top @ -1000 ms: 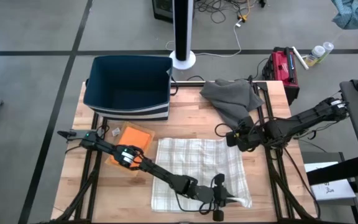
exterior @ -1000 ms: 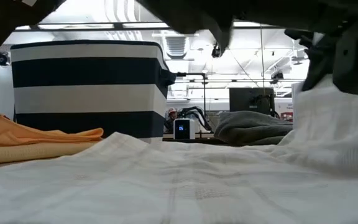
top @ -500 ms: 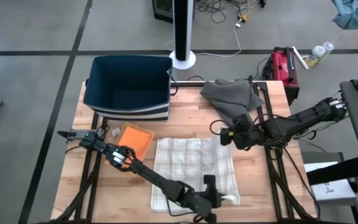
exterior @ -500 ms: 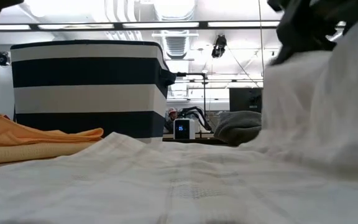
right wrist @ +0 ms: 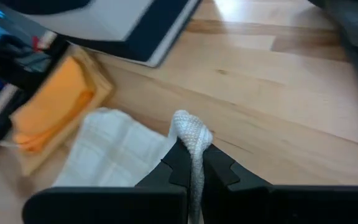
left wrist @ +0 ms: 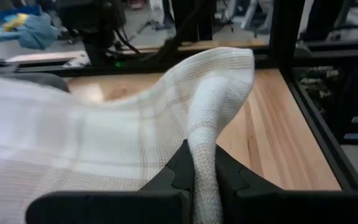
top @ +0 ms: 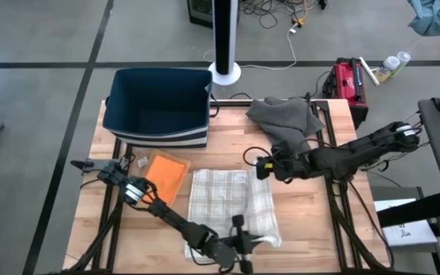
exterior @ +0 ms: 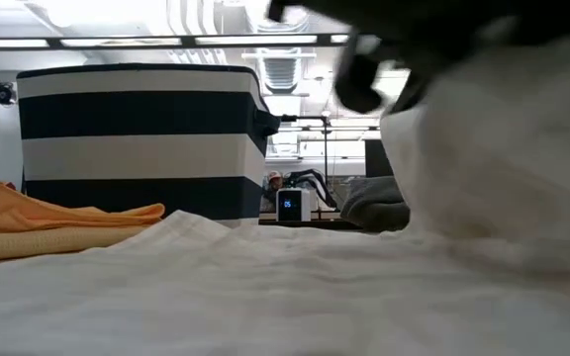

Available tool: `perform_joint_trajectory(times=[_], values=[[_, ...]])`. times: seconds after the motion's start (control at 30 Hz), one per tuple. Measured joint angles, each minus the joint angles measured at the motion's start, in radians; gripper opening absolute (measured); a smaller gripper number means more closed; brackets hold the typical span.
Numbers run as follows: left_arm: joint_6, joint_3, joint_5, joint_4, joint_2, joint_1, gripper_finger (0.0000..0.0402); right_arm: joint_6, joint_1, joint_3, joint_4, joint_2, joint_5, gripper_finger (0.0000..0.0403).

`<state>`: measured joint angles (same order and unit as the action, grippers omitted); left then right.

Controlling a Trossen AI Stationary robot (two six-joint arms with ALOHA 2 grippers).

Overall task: Fold towel
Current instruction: Fold the white patterned kitchen towel

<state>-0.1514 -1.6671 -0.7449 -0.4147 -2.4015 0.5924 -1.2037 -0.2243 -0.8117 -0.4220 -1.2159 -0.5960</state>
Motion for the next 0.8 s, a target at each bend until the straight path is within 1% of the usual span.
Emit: perform_joint_trajectory(times=[0.07, 0.2, 0.37, 0.4, 0.5, 0.63, 0.8], values=[[0.0, 0.077, -0.023, -0.027, 0.049, 0.008, 0.0011, 0.001, 0.012, 0.0, 0.044, -0.034, 0.01, 0.0007], [-0.042, 0.199, -0.029, -0.043, 0.142, 0.015, 0.0011, 0.033, 0.031, 0.0, 0.16, -0.096, 0.045, 0.0007], [-0.057, 0.292, -0.015, -0.083, 0.167, 0.034, 0.0012, 0.081, 0.048, 0.0, 0.371, -0.196, 0.107, 0.0007], [-0.066, 0.3, 0.001, -0.093, 0.168, 0.038, 0.0014, 0.089, 0.051, -0.001, 0.412, -0.215, 0.127, 0.0007], [-0.088, 0.307, 0.012, -0.105, 0.173, 0.053, 0.0017, 0.086, 0.069, -0.009, 0.464, -0.279, 0.17, 0.0007], [-0.094, 0.297, 0.012, -0.127, 0.171, 0.068, 0.0018, 0.089, 0.097, -0.044, 0.457, -0.335, 0.207, 0.0007], [-0.079, 0.258, 0.01, -0.141, 0.17, 0.07, 0.0019, 0.133, 0.112, -0.103, 0.452, -0.344, 0.23, 0.0007]])
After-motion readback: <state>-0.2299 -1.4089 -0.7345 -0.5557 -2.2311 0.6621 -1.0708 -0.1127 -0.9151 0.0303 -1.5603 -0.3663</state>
